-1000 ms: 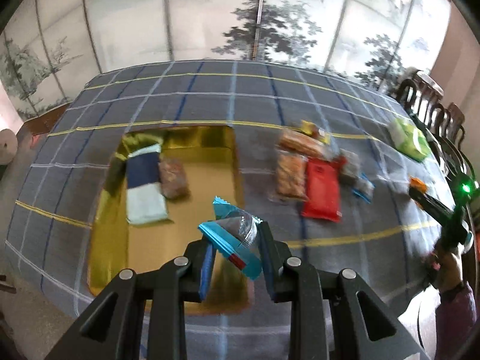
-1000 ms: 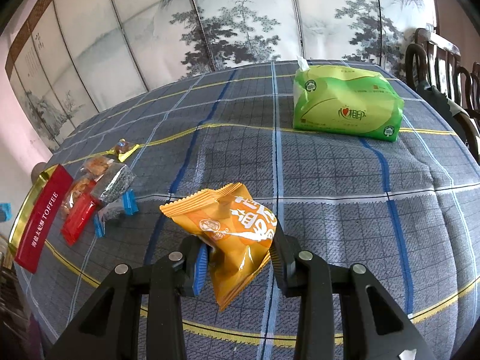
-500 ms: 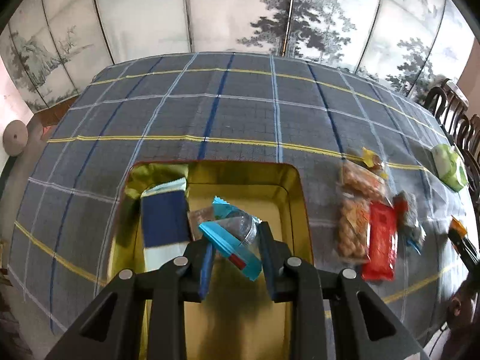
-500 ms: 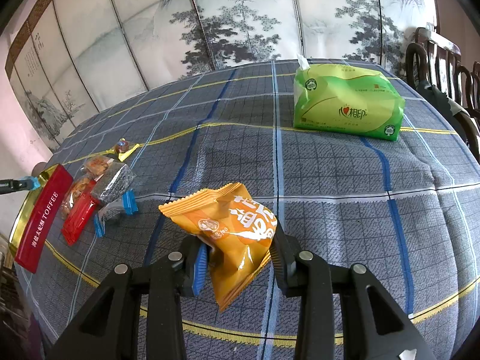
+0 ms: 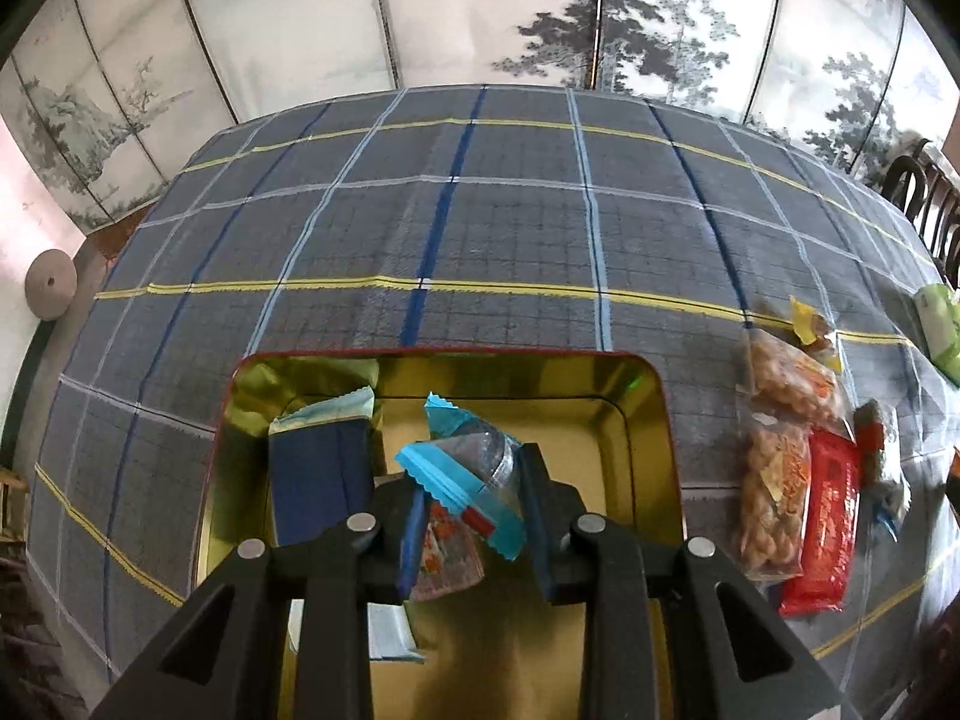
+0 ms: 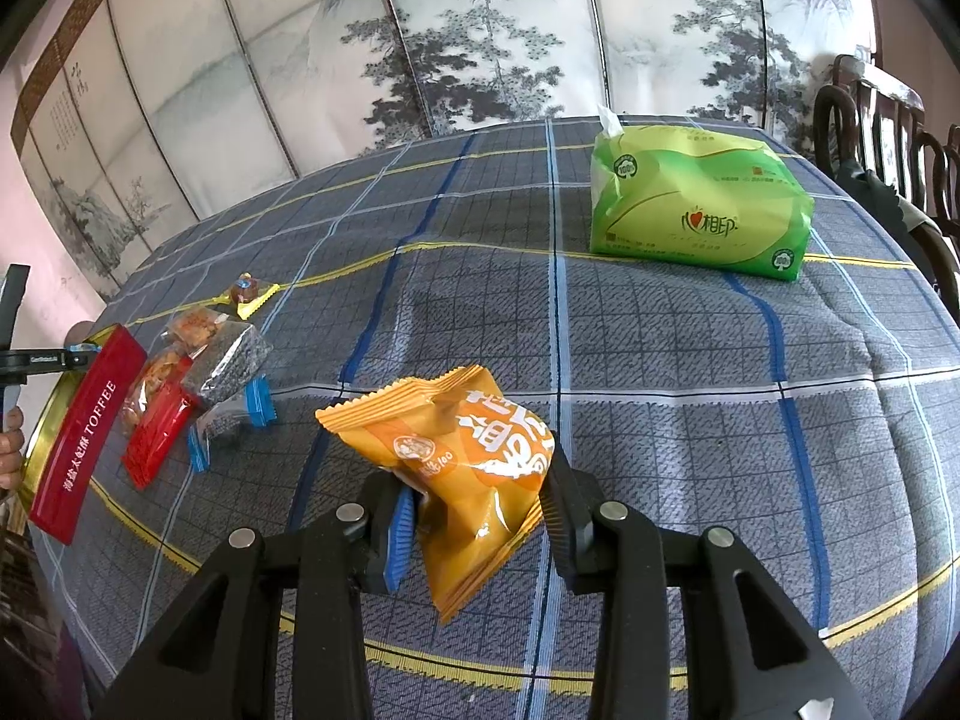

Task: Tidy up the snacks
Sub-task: 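Lower the candy packet into the tin and open the left tool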

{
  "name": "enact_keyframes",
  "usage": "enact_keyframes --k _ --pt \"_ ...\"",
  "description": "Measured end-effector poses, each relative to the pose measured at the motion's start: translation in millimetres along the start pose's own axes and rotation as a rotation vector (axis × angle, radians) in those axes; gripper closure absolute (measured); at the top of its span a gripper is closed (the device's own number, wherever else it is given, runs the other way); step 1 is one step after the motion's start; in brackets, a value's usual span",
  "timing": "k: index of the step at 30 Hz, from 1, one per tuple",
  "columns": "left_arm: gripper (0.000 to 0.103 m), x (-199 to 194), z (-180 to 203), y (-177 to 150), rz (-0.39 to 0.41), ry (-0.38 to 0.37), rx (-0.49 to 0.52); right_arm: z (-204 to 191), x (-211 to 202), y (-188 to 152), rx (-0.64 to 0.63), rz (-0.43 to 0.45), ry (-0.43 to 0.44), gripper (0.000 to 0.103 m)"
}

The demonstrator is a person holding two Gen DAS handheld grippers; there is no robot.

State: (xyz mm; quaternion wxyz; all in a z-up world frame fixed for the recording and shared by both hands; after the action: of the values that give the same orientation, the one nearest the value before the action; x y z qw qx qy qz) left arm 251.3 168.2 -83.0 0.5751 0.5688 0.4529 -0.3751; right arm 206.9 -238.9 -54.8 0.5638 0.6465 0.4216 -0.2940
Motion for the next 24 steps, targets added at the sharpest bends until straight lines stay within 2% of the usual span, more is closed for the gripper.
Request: enact_keyframes --k 13,17,21,24 --pt "0.071 15 3 0 -0.021 0.025 0.021 -3 1 1 -0.002 -0.002 -0.001 0.067" --pt "0.066 15 6 -1 -0.022 0.041 0.04 -3 1 0 -0.002 -0.002 0.0 0.067" --pt "0.054 16 9 -3 -0.033 0.05 0.049 -4 2 0 -0.003 -0.003 -0.002 0.067" --pt "0.054 16 9 -5 -0.031 0.056 0.055 -5 2 -1 -0.002 -0.002 -0.001 0.067"
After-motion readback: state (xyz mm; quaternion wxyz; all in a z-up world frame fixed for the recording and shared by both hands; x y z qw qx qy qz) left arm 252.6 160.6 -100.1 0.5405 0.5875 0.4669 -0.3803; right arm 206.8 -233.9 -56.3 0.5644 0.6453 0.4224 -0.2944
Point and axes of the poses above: each gripper's, at about its wrist camera, not at the fingertips, and x roughly the way its jaws point, z to its right, y to its top, the point moved 4 cm from there along x, roughly the way its jaws point, and after that the axes turned 10 degrees about -z, right-handed, at the moved point
